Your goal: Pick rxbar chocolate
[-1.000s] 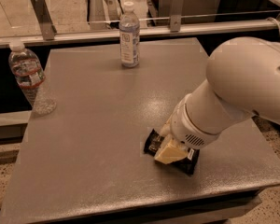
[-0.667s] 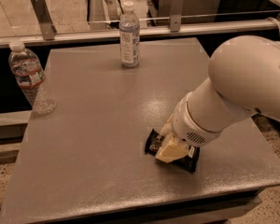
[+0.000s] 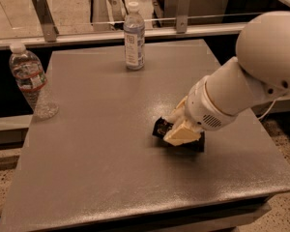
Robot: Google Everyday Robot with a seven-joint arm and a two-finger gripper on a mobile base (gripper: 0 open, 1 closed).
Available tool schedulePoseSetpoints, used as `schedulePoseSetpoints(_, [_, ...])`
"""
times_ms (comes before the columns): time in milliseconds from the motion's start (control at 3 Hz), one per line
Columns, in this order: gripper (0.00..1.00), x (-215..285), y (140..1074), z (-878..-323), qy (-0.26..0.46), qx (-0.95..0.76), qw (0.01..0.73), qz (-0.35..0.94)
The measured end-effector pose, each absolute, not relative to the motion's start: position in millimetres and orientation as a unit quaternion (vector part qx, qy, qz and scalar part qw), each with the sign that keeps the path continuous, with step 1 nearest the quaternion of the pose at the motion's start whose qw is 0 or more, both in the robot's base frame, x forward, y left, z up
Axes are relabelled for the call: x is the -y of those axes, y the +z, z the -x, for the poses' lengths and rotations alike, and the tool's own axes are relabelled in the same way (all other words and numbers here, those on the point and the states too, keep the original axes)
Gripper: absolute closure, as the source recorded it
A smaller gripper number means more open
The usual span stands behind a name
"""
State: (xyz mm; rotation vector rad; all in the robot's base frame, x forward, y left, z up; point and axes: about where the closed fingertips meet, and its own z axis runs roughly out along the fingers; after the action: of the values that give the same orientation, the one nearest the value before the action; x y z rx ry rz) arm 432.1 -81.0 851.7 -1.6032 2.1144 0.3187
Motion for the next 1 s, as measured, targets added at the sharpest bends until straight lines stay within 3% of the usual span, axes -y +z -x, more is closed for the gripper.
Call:
schedulePoseSetpoints(667, [1.0, 87.4, 919.6, -472.3, 0.213, -0.713, 0.331, 0.581])
schedulePoseSetpoints(1000, [0.82, 86.7, 949.4, -475.9, 0.244, -0.688, 0.36, 0.581])
